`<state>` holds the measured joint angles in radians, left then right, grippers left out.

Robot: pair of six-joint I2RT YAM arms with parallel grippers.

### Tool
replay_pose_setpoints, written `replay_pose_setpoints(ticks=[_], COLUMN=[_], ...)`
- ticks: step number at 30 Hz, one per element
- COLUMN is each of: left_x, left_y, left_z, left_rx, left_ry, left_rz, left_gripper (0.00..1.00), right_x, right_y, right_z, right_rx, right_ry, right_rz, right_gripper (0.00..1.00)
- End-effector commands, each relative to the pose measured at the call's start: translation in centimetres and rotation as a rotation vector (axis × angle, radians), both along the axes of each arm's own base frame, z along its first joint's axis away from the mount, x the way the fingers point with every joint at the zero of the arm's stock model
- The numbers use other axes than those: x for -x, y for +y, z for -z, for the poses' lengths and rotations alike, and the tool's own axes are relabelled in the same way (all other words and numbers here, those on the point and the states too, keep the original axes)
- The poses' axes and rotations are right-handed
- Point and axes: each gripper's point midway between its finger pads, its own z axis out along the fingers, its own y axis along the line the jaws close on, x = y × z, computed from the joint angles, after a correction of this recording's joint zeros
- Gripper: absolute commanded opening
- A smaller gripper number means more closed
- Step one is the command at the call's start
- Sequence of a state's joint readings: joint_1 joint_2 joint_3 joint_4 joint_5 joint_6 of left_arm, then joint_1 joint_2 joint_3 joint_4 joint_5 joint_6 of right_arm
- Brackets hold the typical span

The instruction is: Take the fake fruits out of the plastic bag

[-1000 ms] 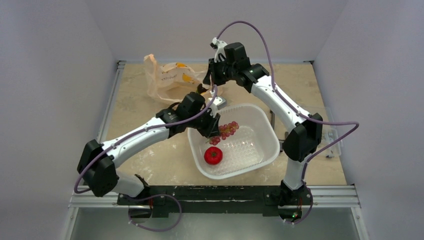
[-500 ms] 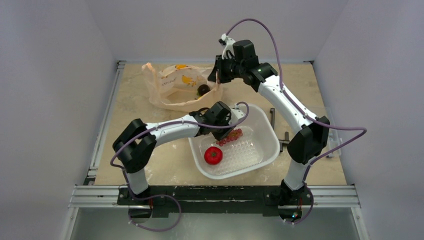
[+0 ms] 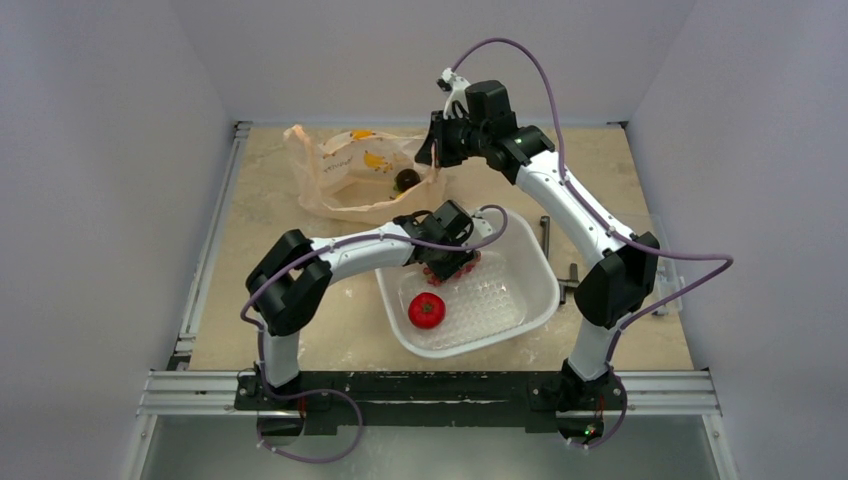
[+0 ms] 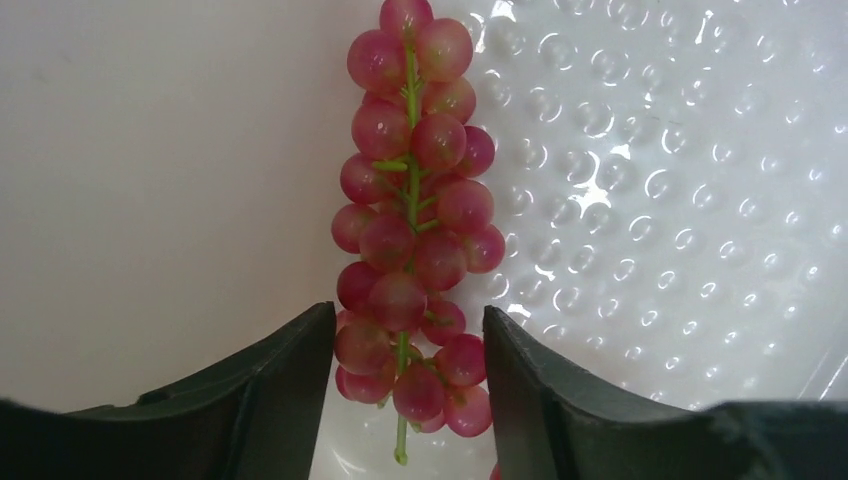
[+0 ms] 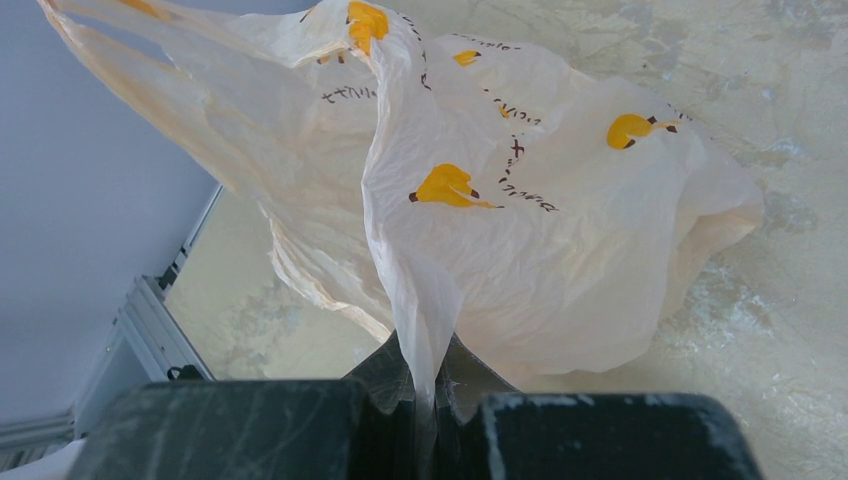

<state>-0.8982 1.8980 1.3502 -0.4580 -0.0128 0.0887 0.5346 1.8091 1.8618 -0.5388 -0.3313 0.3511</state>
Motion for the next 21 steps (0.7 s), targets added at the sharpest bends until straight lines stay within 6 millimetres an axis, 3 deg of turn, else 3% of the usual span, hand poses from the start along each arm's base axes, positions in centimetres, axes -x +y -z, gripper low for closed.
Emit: replay_pose_setpoints(ticks=[1, 5, 9, 12, 16, 21], left_x=[0.0, 0.5, 2.0, 2.7, 1.7, -1.5], left_y=[0.2, 2.3, 5.5, 8.3, 12.4, 14.7], left_z=[-4.7, -10.2, -16.8, -20.4, -22.9, -24.0], left_rx=[0.065, 0.139, 0.239, 0.315, 0.383, 0.406], left_ry=[-0.069, -0.178, -0.281, -0.344, -0.367, -0.352], left_rz=[-0.025, -0.058, -0.107, -0.227, -0.472, -0.611], left_gripper=[0.6, 0.62, 0.64, 0.66, 0.7, 0.7], right_x=[0.7, 0.5, 0.4, 0.4, 0.5, -0.3], right_y=[-0.4, -0.7, -0.8, -0.8, -0.2, 1.1], right_z=[-3.0, -3.2, -2.6, -1.4, -0.3, -0.5], right_rx=[-0.037, -0.028, -0.009, 0.002, 0.001, -0.033], right_ry=[-0.053, -0.064, -0.064, -0.045, -0.026, -0.02], right_rz=[0.002, 0.013, 0.014, 0.011, -0.019, -0.044], right_gripper=[0.0, 0.0, 0.0, 0.0, 0.0, 0.0])
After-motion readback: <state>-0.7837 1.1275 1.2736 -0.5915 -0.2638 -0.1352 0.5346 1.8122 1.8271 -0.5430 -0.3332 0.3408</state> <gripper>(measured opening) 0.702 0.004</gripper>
